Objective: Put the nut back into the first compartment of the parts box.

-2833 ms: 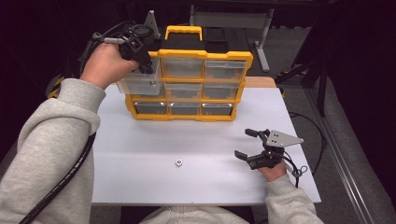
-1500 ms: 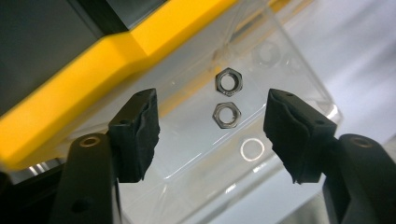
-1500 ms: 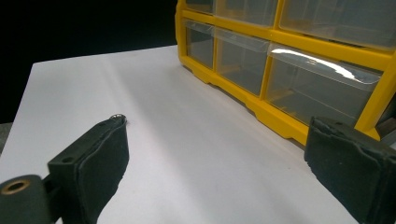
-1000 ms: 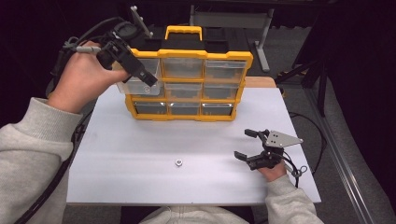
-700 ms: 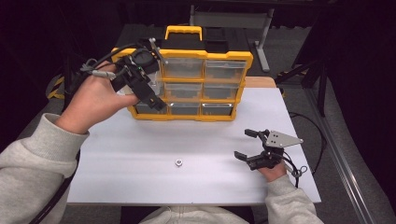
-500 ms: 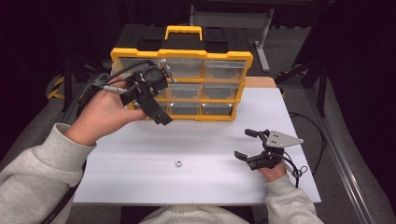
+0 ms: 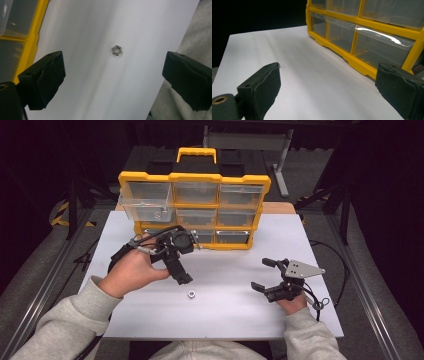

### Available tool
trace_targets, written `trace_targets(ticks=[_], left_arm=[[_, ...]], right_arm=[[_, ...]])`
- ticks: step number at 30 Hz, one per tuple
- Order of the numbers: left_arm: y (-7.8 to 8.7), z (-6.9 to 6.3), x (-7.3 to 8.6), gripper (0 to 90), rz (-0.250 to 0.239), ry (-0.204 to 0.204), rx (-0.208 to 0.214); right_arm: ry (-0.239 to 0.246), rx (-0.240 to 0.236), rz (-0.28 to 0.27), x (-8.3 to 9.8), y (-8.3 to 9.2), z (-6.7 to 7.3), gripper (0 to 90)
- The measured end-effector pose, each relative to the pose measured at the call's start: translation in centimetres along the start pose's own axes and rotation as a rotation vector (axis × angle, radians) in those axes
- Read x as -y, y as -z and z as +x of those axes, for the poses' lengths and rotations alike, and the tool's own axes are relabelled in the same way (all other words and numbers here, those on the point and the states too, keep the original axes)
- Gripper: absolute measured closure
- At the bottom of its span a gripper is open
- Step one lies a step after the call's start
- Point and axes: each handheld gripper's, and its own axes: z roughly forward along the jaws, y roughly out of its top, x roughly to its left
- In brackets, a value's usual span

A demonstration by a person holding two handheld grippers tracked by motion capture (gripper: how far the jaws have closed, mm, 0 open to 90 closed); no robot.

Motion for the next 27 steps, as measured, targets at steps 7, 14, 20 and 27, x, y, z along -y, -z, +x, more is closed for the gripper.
trace_targets(ticks=[7, 14, 20, 27], left_arm=[[-4.3, -0.2, 0.3, 6.3, 0.022, -0.007, 0.023], [-7.0, -0.4, 0.2, 8.1, 0.037, -0.017, 0.040], [-9.0, -0.7, 0.2, 8.4, 0.053, -0.026, 0.066], [-10.7, -0.8, 0.4, 10.7, 0.059, -0.023, 0.077]], right_arm=[[-0.003, -0.003, -0.003, 0.0, 0.0, 0.0, 6.7], [-0.005, -0.005, -0.002, 0.0, 0.0, -0.1, 6.7], [-0.005, -0.006, -0.003, 0.0, 0.0, -0.1, 6.7], [-0.004, -0.006, -0.003, 0.0, 0.0, -0.1, 6.7]])
